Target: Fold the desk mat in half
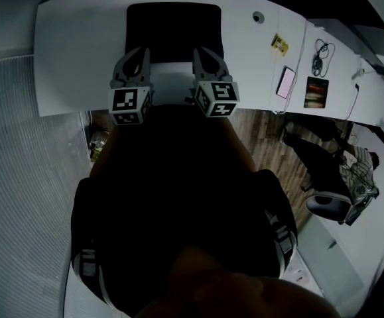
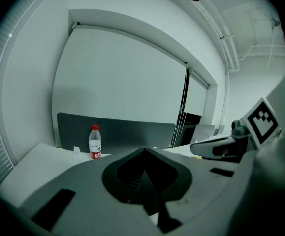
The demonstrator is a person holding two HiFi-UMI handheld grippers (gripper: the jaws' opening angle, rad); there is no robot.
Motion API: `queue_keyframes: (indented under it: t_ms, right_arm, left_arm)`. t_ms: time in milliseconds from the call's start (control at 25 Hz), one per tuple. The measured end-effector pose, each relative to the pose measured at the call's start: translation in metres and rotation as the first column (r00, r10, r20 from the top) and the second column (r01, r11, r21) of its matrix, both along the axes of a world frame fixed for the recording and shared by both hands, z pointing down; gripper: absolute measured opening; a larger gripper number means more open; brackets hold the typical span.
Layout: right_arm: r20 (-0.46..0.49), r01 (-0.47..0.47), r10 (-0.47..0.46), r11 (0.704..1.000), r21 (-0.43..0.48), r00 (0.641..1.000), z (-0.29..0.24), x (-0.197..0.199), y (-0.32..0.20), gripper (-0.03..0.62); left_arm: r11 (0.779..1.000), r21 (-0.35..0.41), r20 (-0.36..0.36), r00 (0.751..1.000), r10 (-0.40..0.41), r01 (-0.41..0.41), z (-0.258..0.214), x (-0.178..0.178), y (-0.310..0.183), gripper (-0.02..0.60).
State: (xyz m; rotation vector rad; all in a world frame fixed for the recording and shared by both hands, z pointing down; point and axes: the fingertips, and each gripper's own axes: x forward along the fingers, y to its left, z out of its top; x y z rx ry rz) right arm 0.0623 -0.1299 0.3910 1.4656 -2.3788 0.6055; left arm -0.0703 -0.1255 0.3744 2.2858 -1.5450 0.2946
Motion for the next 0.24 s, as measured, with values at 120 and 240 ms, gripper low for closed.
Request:
queue_keyframes:
  t_ms: [120,240]
  right_arm:
    - [-0.001,0.002,-0.002,1.000,0.001,1.000,-0.0005,0.0002,-0.0017,0.000]
    - [-0.002,0.003,-0.003,1.000,0.000,1.000,0.0006,0.0012,-0.0043,0.000]
  left_arm:
    - [1.000,-0.002,-0.001,1.000,-0.002,0.002,0.0010,0.0002,-0.0010,0.005]
    - [1.000,-0.006,0.001,1.000,-0.005,0.005,0.0032,0.0003,-0.0028,0.005]
